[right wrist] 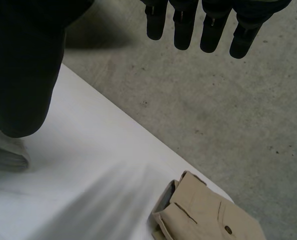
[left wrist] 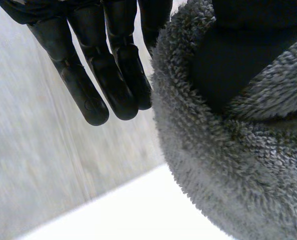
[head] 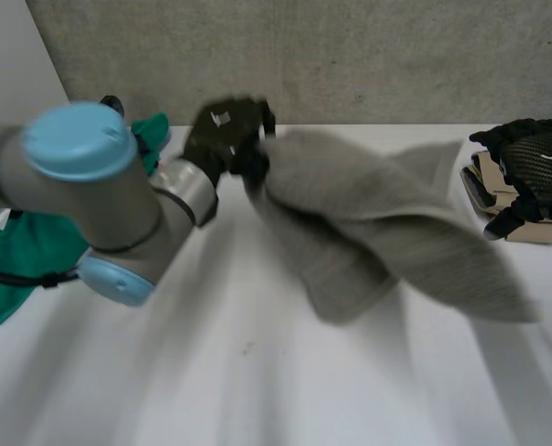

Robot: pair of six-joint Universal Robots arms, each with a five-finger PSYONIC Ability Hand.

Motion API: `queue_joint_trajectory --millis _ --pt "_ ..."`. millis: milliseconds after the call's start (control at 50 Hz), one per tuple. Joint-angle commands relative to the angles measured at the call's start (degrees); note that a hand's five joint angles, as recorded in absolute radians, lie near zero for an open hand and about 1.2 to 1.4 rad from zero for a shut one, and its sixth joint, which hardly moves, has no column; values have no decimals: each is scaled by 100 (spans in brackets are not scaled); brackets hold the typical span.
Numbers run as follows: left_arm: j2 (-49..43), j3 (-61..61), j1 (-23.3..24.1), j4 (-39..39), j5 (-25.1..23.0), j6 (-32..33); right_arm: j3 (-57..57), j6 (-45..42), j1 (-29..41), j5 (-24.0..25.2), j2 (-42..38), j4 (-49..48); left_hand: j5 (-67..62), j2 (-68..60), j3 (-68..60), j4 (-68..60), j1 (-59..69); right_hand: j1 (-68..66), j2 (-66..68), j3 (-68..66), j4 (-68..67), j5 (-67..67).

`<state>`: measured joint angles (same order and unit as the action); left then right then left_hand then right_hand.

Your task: Fold the laundry.

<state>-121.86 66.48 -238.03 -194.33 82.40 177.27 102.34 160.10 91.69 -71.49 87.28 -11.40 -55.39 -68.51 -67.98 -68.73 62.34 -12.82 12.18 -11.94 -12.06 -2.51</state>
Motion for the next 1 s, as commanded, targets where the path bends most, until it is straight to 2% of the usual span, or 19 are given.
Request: queue_joint_trajectory --millis 20,80,120,160,180,220,340,380,480,580,660,820,860,900,920,940,980,1000 --pt "-1111 -303 336 510 66 431 -4 -14 33 -40 -150 155 -1461 -1149 -1202 -1127 1766 282 -218 194 206 251" --pt "-1209 -347 336 501 136 458 -13 -23 42 -40 -194 304 -1461 -1149 -1202 -1127 1766 282 -218 194 206 251" --pt "-1191 -408 327 510 267 467 -22 -23 42 -40 -194 419 -996 -684 -737 -662 1300 282 -218 194 206 251" --pt "-1182 -443 318 554 364 475 -56 -23 68 -31 -194 629 395 708 655 729 -91 282 -218 194 206 251" --pt "-1147 -435 318 562 452 476 -74 -14 86 -40 -185 726 2485 2798 2744 2819 -2181 282 -218 194 206 251" --pt "-1103 -400 336 589 496 476 -135 -14 147 -40 -168 1024 3328 3640 3587 3662 -3024 282 -218 194 206 251" --pt "-296 65 336 1001 602 476 -373 275 534 -22 -185 2255 3431 3744 3691 3765 -3127 282 -218 194 206 251" --pt "-102 259 345 1107 602 476 -391 651 788 4 -220 2527 3448 3761 3708 3782 -3144 282 -218 194 206 251" --pt "399 1048 318 1239 733 476 -303 1610 1281 -5 -510 2599 3448 3761 3708 3782 -3144 282 -218 194 206 251" --pt "444 1542 274 1099 822 476 -197 2323 1799 -14 -1019 2520 3599 3911 3858 3933 -3294 282 -218 194 206 251" --pt "303 1552 204 879 795 476 -206 2508 2238 -268 -1467 2204 3818 4130 4077 4152 -3514 282 -218 194 206 251" --pt "-575 1007 160 545 673 476 -408 2491 3074 -1427 -2118 1598 3936 4248 4195 4270 -3632 282 -218 194 206 251" --pt "-760 876 160 527 611 476 -487 2491 3223 -1762 -2241 1457 3903 4215 4162 4236 -3598 -395 459 -483 -471 -425" --pt "-1006 673 160 519 514 476 -514 2491 3294 -1946 -2268 1343 3634 3947 3894 3968 -3330 -1737 1801 -1825 -1813 -1768" --pt "-1076 612 151 510 462 476 -514 2491 3346 -2078 -2268 1203 3234 3546 3493 3568 -2929 -3777 3841 -3865 -3853 -3807" --pt "-1173 507 151 519 357 467 -505 2482 3356 -2131 -2251 1132 1131 1444 1391 1465 -827 -4963 5027 -5051 -5039 -4993" --pt "-1200 462 143 519 268 458 -496 2465 3365 -2202 -2233 983 -1449 -1136 -1189 -1115 1753 -6712 6776 -6800 -6788 -6742" --pt "-1191 453 134 510 242 458 -496 2430 3382 -2228 -2163 825 -1461 -1149 -1202 -1127 1765 -6718 6782 -6806 -6794 -6749"
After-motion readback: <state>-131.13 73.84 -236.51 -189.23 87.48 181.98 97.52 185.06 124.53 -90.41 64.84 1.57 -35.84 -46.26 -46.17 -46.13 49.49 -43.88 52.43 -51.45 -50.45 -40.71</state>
